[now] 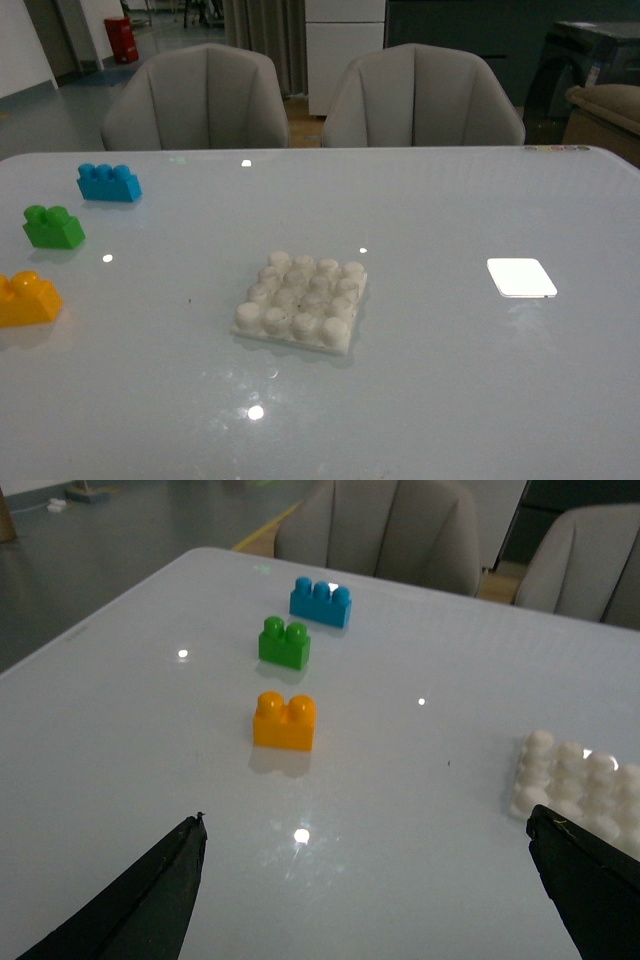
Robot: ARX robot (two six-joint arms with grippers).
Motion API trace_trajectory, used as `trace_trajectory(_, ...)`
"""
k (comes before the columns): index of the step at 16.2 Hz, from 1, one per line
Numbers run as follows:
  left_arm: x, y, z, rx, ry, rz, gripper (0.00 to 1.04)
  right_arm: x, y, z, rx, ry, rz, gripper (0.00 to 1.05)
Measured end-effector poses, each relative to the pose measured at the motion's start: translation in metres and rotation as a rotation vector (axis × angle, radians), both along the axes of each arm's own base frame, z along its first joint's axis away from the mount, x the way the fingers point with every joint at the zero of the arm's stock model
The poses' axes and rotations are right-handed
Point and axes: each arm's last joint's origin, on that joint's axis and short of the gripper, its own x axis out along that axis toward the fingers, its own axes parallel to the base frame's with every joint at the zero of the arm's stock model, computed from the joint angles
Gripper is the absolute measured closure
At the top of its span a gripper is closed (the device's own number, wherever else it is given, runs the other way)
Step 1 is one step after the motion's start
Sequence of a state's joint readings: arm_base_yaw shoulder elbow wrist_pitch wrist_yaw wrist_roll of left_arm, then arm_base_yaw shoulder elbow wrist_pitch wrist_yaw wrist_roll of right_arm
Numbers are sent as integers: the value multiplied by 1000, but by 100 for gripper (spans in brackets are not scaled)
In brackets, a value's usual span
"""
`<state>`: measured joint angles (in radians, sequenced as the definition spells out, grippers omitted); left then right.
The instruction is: Insert yellow block into base center
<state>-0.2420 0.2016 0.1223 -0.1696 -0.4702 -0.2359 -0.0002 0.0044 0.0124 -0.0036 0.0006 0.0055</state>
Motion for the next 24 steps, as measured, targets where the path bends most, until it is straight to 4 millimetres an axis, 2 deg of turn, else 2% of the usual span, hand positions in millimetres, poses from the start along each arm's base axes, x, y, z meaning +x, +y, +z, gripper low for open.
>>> trace_trajectory(1,28,12,4,-32,-19,-12,7,0,0,0,0,0,0,6)
trace_trajectory(2,89,44,25,9,-24,-64,7,0,0,0,0,0,0,6)
trace_trajectory(3,120,52,27,25,29,-117,7,0,0,0,0,0,0,6)
trace_trajectory(6,188,65,-6,10,311,-218,7,0,0,0,0,0,0,6)
trace_trajectory(9,240,79,-19,-8,424,-220,7,0,0,0,0,-1,0,6)
trace_trajectory(11,258,87,-26,-38,482,-220,7,0,0,0,0,0,0,6)
trace_trajectory(13,268,95,-39,-59,532,-205,7,0,0,0,0,0,0,6)
trace_trajectory(18,273,113,-52,-62,550,-189,7,0,0,0,0,0,0,6)
trace_trajectory(24,281,117,-65,-75,556,-216,7,0,0,0,0,0,0,6)
